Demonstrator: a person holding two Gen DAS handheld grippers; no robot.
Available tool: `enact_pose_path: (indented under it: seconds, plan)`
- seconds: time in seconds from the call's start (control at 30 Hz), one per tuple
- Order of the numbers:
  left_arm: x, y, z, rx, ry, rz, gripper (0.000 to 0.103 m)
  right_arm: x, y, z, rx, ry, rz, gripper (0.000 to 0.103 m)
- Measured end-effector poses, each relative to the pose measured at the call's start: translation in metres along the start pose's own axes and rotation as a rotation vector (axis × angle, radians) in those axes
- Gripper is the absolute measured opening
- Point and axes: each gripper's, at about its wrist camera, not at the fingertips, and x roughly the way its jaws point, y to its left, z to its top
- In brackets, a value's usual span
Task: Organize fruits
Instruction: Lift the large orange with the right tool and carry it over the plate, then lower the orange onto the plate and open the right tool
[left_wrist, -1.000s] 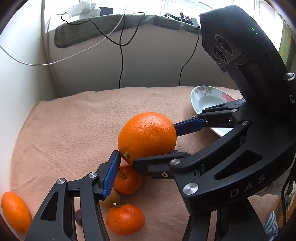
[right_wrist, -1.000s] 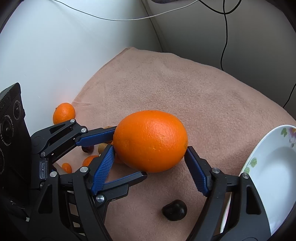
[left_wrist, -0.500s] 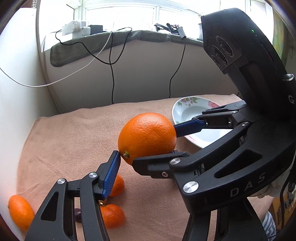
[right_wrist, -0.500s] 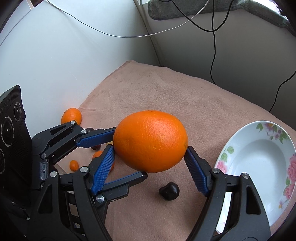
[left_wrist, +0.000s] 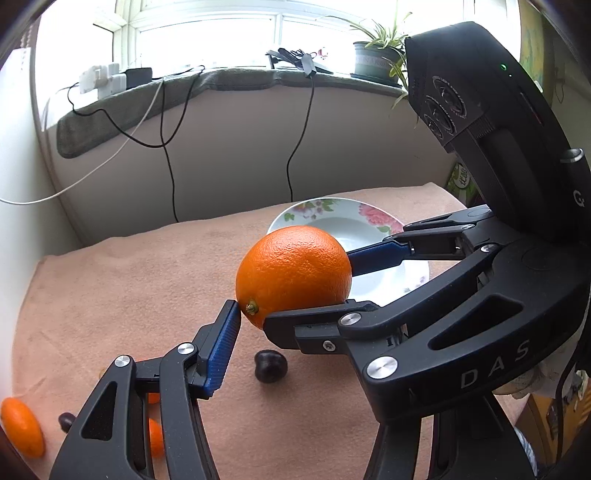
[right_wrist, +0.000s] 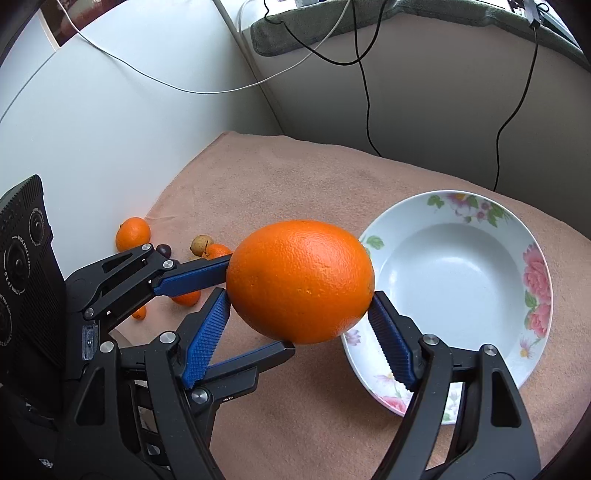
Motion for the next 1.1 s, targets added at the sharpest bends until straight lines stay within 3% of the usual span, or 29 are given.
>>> enact_pose_path:
  seconds: [0.67,1.1]
  plan:
    - [0.036,-0.052,0.008,0.039,0.067,-0.089,0.055,-0.014,-0.052,-0.033,0.120,0.028,-0.078,0.080]
    - [0.013,-0.039,0.006,0.012,0.034,-0.049,0.056,-0.049,-0.054,-0.033,0.125,-0.099,-0.157,0.080]
